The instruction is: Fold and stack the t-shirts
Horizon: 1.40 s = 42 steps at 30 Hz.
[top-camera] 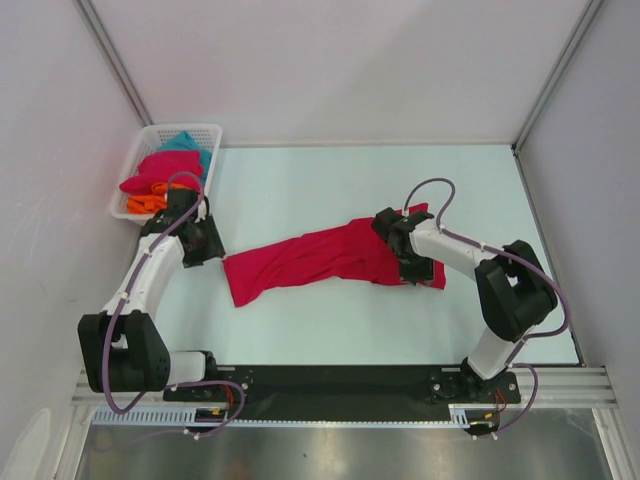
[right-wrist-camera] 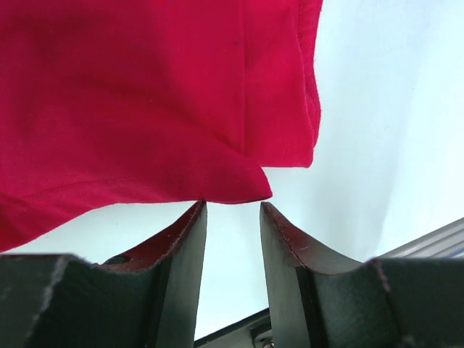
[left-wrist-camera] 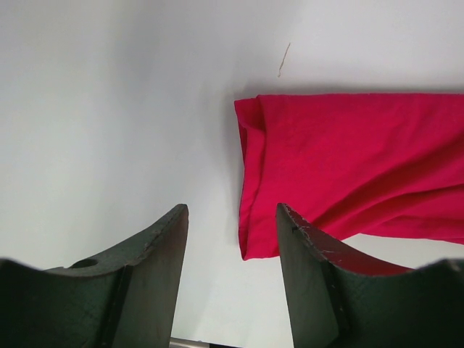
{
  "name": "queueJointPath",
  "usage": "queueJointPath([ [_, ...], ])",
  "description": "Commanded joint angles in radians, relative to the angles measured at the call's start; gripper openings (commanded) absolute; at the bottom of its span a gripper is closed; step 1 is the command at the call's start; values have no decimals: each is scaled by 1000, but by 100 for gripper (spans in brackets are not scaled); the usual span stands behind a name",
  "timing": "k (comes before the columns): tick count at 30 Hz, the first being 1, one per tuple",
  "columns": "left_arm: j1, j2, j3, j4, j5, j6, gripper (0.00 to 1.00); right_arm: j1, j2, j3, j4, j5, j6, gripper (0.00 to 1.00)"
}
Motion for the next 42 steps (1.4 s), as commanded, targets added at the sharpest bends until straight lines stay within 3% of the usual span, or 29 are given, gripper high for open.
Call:
queueJointPath([
  [1, 7, -19, -1, 18, 15, 25, 57, 0, -47, 20, -6, 5, 25, 41],
  [8, 8, -21, 0, 18, 15, 25, 57, -18, -58, 132, -33, 33, 2, 41],
  [15, 8, -21, 7, 15, 14, 26, 57, -135, 18, 270, 16, -21, -78, 43],
  [34, 11, 14, 16, 33, 26, 22, 57, -267, 422, 442, 99, -113, -161, 52],
  [42, 11, 60, 46, 36, 49, 16, 57, -343, 659, 783, 16, -118, -207, 61],
])
